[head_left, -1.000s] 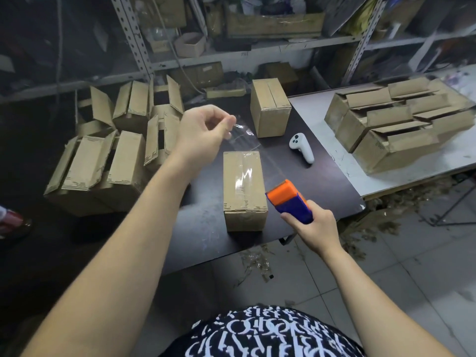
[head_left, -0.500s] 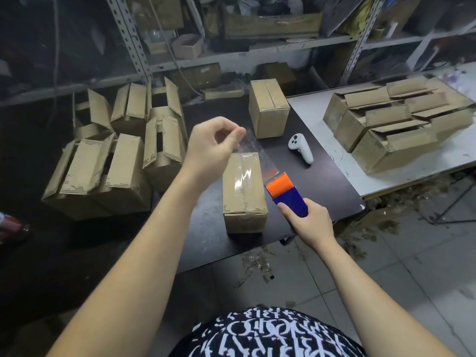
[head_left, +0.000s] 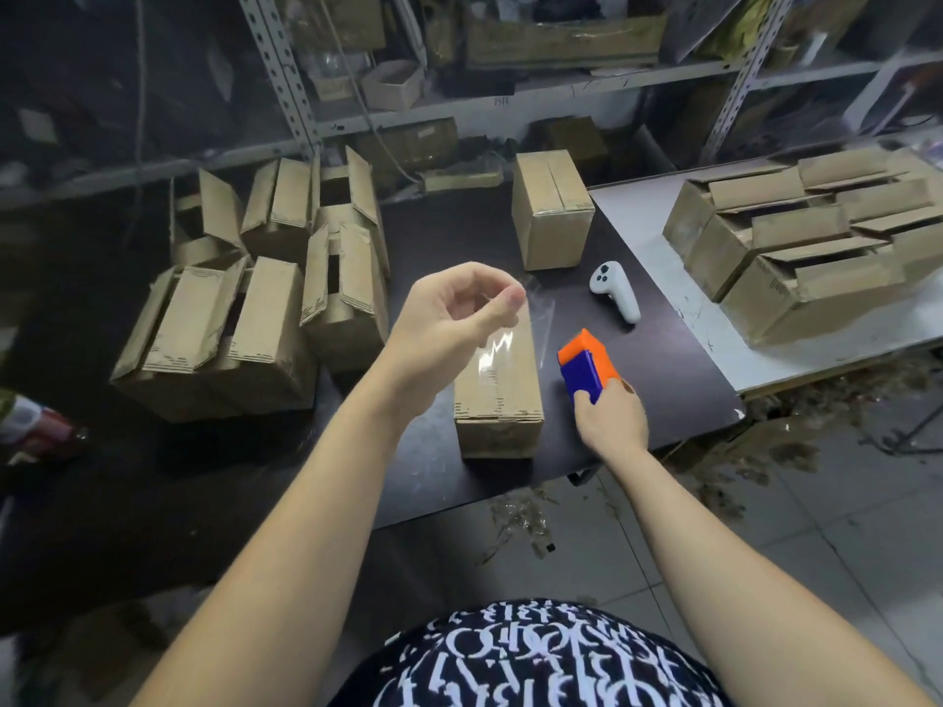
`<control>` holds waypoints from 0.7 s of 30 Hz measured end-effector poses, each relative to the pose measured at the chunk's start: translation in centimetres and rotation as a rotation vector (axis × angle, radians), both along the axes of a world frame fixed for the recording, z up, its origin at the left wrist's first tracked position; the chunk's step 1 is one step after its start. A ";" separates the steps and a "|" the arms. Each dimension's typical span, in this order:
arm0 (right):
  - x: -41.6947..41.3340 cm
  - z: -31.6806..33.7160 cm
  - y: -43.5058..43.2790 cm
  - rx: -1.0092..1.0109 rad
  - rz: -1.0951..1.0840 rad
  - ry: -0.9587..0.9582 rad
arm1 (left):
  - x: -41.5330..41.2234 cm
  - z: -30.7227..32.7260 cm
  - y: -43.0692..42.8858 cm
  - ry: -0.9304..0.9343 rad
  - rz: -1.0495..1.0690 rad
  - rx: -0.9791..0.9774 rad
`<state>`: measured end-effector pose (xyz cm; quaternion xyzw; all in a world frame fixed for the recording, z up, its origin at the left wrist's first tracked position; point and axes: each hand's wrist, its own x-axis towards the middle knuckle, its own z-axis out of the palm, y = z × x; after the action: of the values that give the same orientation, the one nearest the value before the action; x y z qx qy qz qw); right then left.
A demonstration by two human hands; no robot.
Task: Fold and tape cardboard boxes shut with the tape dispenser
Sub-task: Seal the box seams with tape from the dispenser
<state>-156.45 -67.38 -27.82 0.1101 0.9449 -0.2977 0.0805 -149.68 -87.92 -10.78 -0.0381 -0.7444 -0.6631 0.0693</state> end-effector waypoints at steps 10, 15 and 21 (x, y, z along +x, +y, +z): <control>1.1 1.9 -1.2 -0.232 0.033 0.348 | 1.8 0.5 -1.2 -0.046 -0.019 0.117; 2.1 8.8 -4.0 -1.042 0.463 0.075 | 1.6 0.0 -1.2 -0.107 0.052 0.053; 3.4 9.3 -3.3 -1.070 0.535 -0.100 | 1.6 -0.9 -1.8 -0.140 0.200 -0.003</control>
<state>-153.05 -70.73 -18.48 -0.1736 0.6538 -0.6958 0.2413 -148.08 -89.74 -11.63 0.0827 -0.7486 -0.6526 0.0828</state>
